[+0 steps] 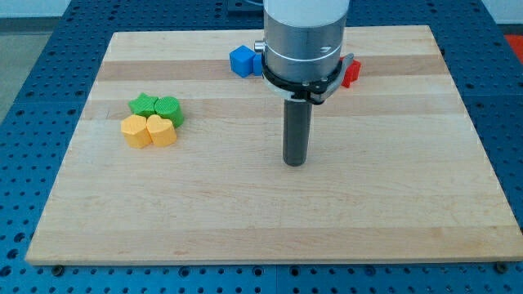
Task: Push the red star vertically below the red circle
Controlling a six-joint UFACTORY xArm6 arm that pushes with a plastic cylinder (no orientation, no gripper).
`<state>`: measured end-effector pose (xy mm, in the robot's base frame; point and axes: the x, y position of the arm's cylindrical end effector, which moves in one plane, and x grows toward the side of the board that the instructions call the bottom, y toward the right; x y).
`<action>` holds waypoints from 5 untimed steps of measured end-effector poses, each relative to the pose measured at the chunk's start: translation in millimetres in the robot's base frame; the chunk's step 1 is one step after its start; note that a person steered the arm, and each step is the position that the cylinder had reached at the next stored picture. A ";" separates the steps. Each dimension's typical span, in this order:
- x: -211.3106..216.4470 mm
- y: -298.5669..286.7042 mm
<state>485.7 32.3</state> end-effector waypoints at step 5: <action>-153.7 240.3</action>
<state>332.0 272.6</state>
